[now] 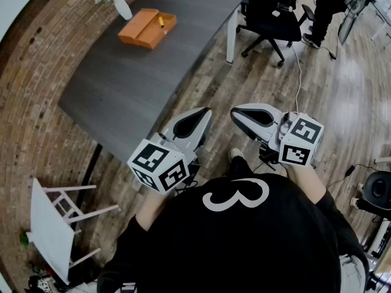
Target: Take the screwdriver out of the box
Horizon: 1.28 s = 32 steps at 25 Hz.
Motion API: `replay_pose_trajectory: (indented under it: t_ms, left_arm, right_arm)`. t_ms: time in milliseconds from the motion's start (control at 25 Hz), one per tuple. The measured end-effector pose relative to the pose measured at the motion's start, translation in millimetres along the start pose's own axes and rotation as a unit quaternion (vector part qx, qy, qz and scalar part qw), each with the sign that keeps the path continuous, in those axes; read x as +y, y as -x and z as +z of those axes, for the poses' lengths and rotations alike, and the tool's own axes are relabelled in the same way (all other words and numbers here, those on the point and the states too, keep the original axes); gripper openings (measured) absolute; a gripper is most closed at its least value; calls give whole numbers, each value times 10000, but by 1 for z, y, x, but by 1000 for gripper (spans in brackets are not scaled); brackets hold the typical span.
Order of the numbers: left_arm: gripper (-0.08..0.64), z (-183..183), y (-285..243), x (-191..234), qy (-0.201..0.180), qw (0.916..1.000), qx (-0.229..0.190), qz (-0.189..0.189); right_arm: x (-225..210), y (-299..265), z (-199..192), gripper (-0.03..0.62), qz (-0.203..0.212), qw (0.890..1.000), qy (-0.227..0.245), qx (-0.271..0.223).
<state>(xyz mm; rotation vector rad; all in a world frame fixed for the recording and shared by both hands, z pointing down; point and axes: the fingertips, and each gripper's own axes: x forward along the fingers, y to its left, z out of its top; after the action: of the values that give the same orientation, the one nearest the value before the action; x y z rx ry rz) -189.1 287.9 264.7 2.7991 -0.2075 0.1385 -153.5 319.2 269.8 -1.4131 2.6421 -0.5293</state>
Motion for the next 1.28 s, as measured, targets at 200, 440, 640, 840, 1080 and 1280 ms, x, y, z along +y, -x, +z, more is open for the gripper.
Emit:
replay_pose_trajectory:
  t_ms: [200,440,640,840,1080,1280]
  left_arm:
    - [18,1,-3,7,25,10000,14,37]
    - [18,-3,-16,13,79,9999,93,55]
    - [18,-1,-35,26,151,9997,167,94]
    - [18,3,-66,44,219,9994,216,166]
    - [18,13,-112,82,352,9986,267,305]
    - [18,24,-161,103,362,9985,280,305]
  right_arm:
    - [-8,0,3,1,-48,10000,-11,-30]
    - [-26,4,5,0,-131,9998,-122,-77]
    - [-54,3,11,2,-178,9992,-333,-147]
    - [-93,1,19,2,-187,9985,-496,-149]
    - [-152,-7,37,2,-172,9981,-571,-128]
    - [-201,-12,53,2,-115,9980,-609,-127]
